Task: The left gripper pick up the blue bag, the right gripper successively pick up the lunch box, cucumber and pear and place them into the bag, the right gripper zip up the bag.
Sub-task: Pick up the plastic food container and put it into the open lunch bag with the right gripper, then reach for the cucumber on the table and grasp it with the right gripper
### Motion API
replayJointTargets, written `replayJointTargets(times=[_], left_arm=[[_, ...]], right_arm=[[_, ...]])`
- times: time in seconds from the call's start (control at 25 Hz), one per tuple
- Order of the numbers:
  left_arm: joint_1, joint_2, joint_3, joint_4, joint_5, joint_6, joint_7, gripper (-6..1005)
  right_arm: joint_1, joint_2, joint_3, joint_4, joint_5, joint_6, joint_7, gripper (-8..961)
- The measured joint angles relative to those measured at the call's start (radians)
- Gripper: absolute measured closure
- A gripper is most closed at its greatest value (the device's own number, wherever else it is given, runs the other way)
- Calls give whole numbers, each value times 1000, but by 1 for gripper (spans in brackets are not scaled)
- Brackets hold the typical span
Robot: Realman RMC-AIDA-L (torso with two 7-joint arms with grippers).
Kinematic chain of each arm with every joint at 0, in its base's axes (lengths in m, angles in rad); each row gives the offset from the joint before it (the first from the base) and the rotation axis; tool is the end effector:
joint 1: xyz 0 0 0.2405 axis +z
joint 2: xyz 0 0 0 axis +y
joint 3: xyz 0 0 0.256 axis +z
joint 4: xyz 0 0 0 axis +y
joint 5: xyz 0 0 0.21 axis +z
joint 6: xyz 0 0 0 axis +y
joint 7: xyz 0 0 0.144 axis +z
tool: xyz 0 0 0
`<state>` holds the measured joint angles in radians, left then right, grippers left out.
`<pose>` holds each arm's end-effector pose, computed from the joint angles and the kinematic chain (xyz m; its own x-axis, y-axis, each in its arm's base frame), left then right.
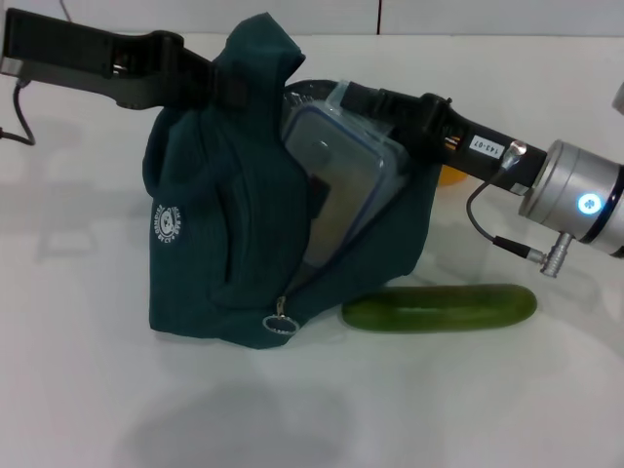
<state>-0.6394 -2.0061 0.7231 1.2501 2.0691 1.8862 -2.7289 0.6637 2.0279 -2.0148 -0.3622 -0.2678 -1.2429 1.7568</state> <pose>-0.1694 0.3507 0.1049 0.3723 0.8733 0.3144 0.8921 -0.4302 0.1386 0.1649 0.3543 -0.0694 0.0650 -0.7629 -0.6432 -0.7001 -0.4942 0.5154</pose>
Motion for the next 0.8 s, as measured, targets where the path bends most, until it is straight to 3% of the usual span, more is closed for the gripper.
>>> replayJointTargets(times=[0.4,0.56,0.68,0.8], left_arm=[[9,-1,18,0,0,2,0,957],[10,0,21,-1,0,2,2,957],[12,3,17,-1,0,0,5,957],[16,5,16,-1,0,0,5,957]], right_arm=[[-7,0,69,0,7,-6,-85,798],[-18,-3,107,8,6,-53,-111,694],[-23,-14,132,17,1,-113,-147,616],[-30,-48,138,23,-13,-141,-191,511]])
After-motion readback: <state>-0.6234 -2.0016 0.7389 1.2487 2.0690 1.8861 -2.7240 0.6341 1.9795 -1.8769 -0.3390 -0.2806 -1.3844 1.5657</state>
